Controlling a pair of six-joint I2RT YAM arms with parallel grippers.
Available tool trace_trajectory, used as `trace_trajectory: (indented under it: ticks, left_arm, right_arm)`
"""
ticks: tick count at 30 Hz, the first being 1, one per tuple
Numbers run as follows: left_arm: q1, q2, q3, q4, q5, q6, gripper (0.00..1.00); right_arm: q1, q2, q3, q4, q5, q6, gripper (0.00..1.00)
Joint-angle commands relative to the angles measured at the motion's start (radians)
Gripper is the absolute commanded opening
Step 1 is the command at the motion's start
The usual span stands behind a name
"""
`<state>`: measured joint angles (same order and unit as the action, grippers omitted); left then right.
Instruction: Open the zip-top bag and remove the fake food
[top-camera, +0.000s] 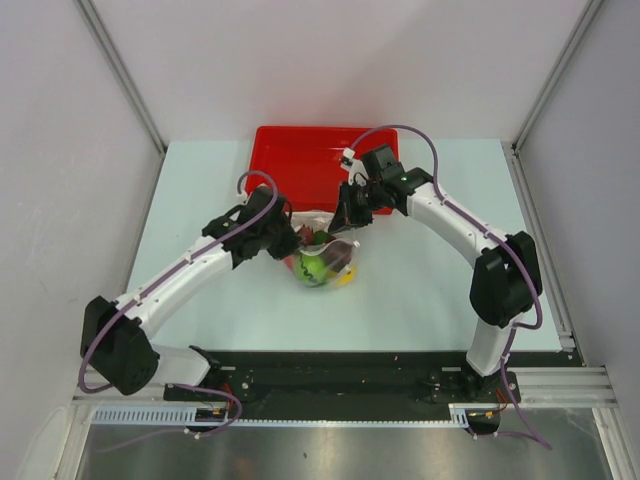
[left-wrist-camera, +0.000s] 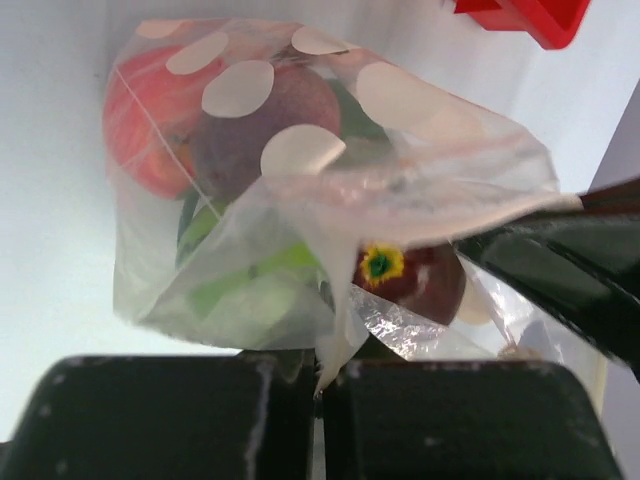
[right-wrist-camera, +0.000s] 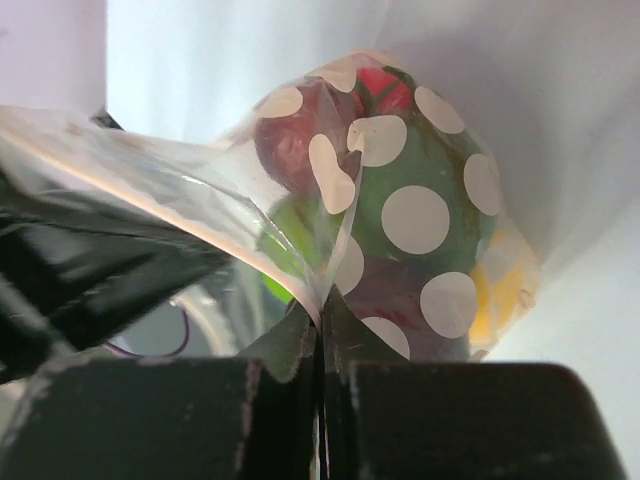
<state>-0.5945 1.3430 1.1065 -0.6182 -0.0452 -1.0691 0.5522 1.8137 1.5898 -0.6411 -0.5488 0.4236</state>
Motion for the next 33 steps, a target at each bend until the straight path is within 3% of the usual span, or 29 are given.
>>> trace_trajectory:
  ticks: [1,7,11,12,22,29,33]
  left_arm:
    - [-0.004,-0.134,0.082,-0.087,-0.021,0.128,0.0]
    - [-0.004,-0.221,0.101,-0.106,0.025,0.179,0.0]
    - [-0.004,-0.235,0.07,-0.086,0.08,0.195,0.0]
    - [-0.004,-0.231,0.063,-0.084,0.097,0.199,0.0]
    - [-0.002,-0.194,0.079,-0.094,0.12,0.245,0.0]
    - [-0.002,-0.177,0.114,-0.1,0.127,0.267,0.0]
    - [0.001,-0.168,0.138,-0.103,0.127,0.281,0.0]
  right_arm:
    - [0.002,-0.056,0.051,-0.077,0.033,-0.092,0.04]
    - [0.008,-0.063,0.084,-0.149,0.046,-0.138,0.22]
    - [0.026,-0.065,0.12,-0.213,0.075,-0.167,0.5]
    - [0.028,-0.067,0.145,-0.244,0.094,-0.172,0.52]
    - [0.097,-0.054,0.377,-0.338,0.196,-0.206,0.56]
    - [0.141,0.018,0.357,-0.244,0.052,-0.161,0.36]
    - [0.172,0.044,0.29,-0.203,0.072,-0.164,0.37]
